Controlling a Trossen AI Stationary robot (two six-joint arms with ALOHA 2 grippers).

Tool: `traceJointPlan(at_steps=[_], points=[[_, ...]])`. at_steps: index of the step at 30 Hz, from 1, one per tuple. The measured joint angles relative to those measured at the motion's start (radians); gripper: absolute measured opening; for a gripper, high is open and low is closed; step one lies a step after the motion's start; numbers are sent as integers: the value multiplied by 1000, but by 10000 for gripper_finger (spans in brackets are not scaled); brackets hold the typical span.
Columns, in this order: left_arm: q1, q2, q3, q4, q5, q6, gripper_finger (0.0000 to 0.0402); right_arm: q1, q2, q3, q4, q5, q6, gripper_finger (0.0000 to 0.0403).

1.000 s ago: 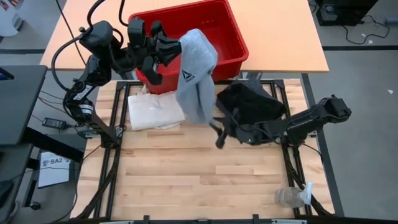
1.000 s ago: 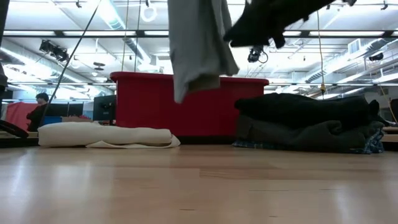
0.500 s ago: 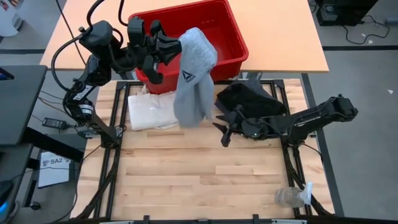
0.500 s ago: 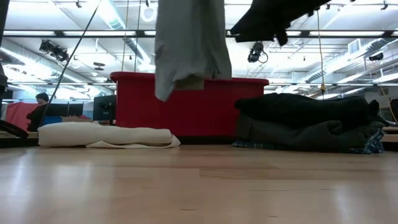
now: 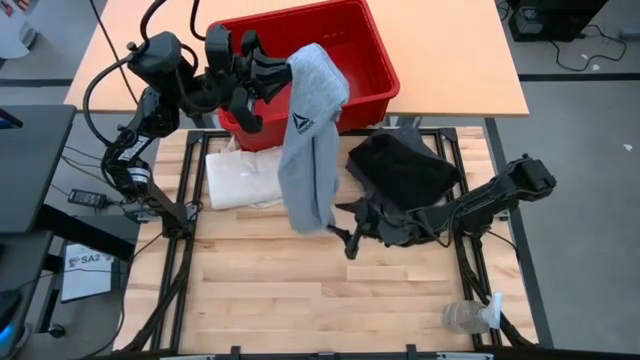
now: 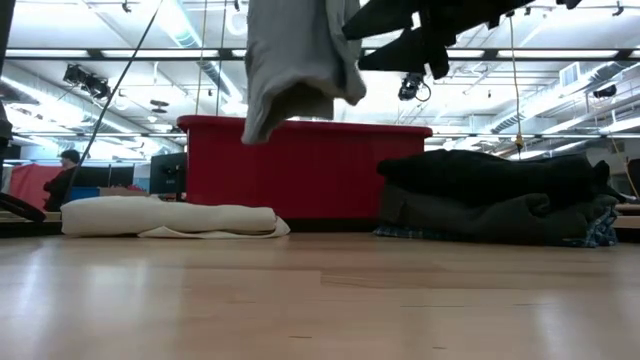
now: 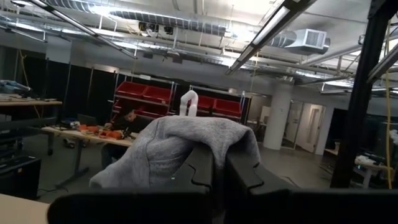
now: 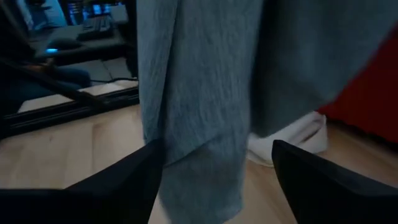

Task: Fold laundry
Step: Fold the gray shirt

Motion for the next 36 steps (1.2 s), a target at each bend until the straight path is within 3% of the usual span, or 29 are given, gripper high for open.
traceJointPlan(at_steps=[5,9,15,18,22,27,36], points=[[4,0,0,3,-3,-1,16,19,0,0,32,-17,-57,296],[3,0,0,32,-14,-6,16,-9,13,1,124,71,-149,299],[4,0,0,33,-38,0,16,-58,-18,1,106,-52,-96,306],[4,0,0,34,-37,1,16,-37,-23,1,93,-41,-126,307],[4,0,0,36,-37,1,16,-32,-21,1,98,79,-214,307],[4,0,0,36,-37,1,16,-40,-31,1,62,308,-176,307],[0,0,0,35,-37,-6,16,5,-43,1,85,372,-232,295]])
